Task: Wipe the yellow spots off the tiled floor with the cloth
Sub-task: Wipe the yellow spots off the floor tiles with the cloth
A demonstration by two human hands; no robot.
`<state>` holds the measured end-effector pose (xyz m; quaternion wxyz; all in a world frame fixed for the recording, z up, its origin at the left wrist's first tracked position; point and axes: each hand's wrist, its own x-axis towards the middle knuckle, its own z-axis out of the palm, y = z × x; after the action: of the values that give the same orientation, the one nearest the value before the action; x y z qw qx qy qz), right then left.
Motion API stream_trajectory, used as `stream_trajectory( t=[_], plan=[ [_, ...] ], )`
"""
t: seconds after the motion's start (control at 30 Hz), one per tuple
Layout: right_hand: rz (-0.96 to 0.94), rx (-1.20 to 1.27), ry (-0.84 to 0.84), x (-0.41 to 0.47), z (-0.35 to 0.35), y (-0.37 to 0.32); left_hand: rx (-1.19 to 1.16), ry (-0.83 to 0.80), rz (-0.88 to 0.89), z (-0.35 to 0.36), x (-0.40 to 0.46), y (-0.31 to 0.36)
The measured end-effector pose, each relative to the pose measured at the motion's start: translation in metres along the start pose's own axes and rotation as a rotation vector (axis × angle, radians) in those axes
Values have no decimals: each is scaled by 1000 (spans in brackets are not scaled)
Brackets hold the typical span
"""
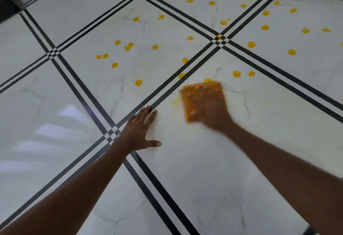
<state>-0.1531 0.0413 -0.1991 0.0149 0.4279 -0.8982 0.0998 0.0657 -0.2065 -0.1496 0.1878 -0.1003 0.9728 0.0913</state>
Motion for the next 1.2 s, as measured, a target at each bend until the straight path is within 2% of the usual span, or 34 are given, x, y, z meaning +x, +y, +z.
stream_trajectory(
  t=[0.07,0.13,0.17,0.2,0.27,0.33,0.4,0.43,0.53,0.57,0.63,0.67,0.77,0.83,0.87,0.93,1.0,1.03,1.1,1.13,1.17,1.2],
  plan=[
    [248,-11,53,-3,-10,28,-14,-5,-25,-1,-2,-3],
    [501,27,121,-47,-23,1,-10,-3,-55,-3,-2,-2],
    [563,17,115,-73,-29,-34,-8,-2,-74,-5,-3,-4],
    [525,19,84,-101,-30,-73,-10,-13,-82,-6,-3,-3],
    [245,48,-7,-125,-25,-128,-14,-34,-80,-7,-3,-2],
    [-85,56,-80,-75,-17,-129,-14,-38,-85,-6,-2,-5],
    [-279,16,-61,9,-3,-83,4,-46,-86,-4,1,-7],
    [-235,-19,-25,46,5,-49,2,-50,-88,-1,2,-8],
    [136,-181,51,80,-3,46,-6,-34,-89,0,2,-7],
    [213,-152,72,63,-10,51,-8,-34,-85,-1,2,-9],
    [344,-89,93,6,-20,12,-25,-12,-90,0,3,-7],
    [314,-104,53,-28,-20,-25,-24,-16,-87,-1,2,-5],
    [-89,-6,-104,-62,-13,-102,-29,-34,-95,-5,0,-2],
    [-268,-43,-86,-2,-9,-83,-29,-26,-94,-5,1,-3],
    [-285,-79,-66,38,-3,-54,-31,-27,-91,-3,2,-3],
    [-63,-183,10,99,3,20,-42,-18,-92,1,2,-6],
    [201,-244,22,102,0,76,-39,-28,-95,1,1,-7],
    [238,-185,39,86,-6,87,-32,-30,-92,0,3,-6],
    [341,-32,97,28,-20,54,-21,-43,-94,-2,3,-2],
    [385,-23,83,-9,-26,15,-13,-50,-99,-5,3,0],
    [355,-34,25,-43,-21,-28,-7,-57,-105,-7,2,2],
    [248,-10,-21,-66,-18,-65,-13,-71,-105,-10,1,2]
  ],
)
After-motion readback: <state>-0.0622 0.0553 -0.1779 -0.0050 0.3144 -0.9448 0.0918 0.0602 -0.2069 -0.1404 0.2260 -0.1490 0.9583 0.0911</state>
